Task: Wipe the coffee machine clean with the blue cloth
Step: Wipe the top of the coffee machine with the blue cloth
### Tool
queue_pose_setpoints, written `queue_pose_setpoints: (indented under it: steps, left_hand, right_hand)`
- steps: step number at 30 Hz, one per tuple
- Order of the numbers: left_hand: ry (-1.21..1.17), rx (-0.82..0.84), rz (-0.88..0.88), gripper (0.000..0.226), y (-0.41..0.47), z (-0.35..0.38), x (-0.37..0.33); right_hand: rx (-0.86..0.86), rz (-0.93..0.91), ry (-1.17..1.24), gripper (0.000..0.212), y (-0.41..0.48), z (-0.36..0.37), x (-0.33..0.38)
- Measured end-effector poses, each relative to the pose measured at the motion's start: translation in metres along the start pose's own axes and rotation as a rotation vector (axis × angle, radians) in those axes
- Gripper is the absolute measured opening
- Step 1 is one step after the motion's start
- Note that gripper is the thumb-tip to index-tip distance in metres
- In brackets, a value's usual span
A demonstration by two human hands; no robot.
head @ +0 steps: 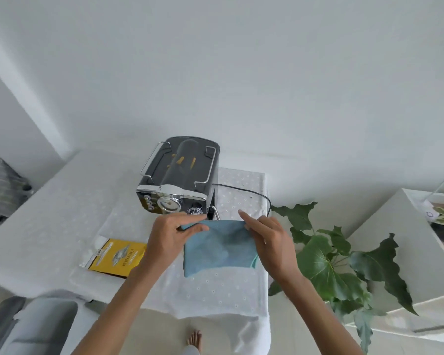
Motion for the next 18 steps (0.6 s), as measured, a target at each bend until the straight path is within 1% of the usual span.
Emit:
queue_pose_setpoints:
  steps: [4,8,11,14,18]
  left_hand:
    - [-0.072,-0.083,-0.076,0.027,0.014,-0.045,-0.008]
    - [-0.093,-0.101,-0.089,0.021,0.032,-0.079,-0.013]
    - [-0.094,-0.109,-0.093,0.026,0.052,-0.102,-0.006]
    - [-0.091,-0.078,-0.08,0.027,0.082,-0.118,0.005]
    - [-0.049,-0.001,-0.034,0.019,0.137,-0.134,0.023]
  right_hand:
    - [0.001,-0.042,0.109,0.041,0.033,-0.002,0.029]
    - [-0.01,-0.027,0.177,0.034,0.063,0.002,0.055]
    - [-0.022,-0.027,0.181,0.031,0.084,0.006,0.073]
    - [-0.002,0.024,0.163,0.032,0.111,0.014,0.085]
    - [-0.003,0.117,0.126,0.035,0.153,0.025,0.093]
Point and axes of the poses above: each hand's wrist, its own y-axis towards the middle knuckle, its own z-axis out of the palm, x = y × z, the point moved 2 cm from there along y, towards the middle knuckle, and after that the axes turned 10 degrees about -y, right-handed, at the moved point
